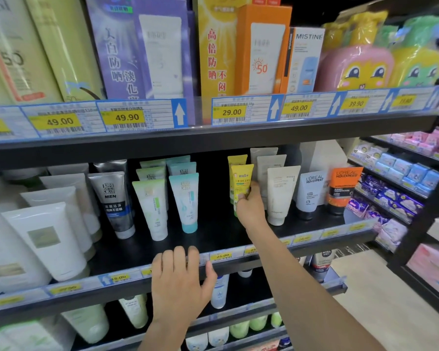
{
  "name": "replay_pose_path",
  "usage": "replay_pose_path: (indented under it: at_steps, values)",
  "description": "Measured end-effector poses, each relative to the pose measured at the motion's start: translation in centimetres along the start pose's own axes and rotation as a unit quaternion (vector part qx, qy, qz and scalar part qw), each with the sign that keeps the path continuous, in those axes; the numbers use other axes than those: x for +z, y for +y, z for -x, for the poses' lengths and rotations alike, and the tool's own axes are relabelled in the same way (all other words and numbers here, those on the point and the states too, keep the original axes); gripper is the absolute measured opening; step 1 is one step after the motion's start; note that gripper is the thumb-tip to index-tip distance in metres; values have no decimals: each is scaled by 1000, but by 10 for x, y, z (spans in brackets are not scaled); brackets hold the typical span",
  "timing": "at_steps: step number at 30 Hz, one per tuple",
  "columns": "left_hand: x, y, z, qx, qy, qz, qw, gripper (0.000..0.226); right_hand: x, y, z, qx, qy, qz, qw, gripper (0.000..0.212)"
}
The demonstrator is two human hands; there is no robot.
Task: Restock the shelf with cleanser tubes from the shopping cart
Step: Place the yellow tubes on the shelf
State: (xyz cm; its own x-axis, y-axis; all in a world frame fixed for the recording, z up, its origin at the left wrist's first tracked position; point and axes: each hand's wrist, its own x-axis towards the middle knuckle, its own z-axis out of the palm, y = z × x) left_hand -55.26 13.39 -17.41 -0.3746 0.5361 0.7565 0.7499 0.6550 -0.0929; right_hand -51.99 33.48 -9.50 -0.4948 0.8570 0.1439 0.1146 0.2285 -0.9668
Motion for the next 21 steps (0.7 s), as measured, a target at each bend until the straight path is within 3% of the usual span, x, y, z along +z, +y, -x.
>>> replay_pose_path:
  at_steps: [11,16,18,21]
  values:
    - [-16,3,-3,-14,-69,1,998,38,-8,-8,12,36,-11,110,993,32]
    - [-26,3,-6,-7,-109,16,994,36,-29,-22,52,-11,-28,204,979,29]
    - [-31,1,-8,3,-122,25,992,35,-45,-24,75,-61,-22,288,955,33]
    - [-40,-3,-14,21,-156,39,987,40,-84,-17,105,-155,32,441,884,36]
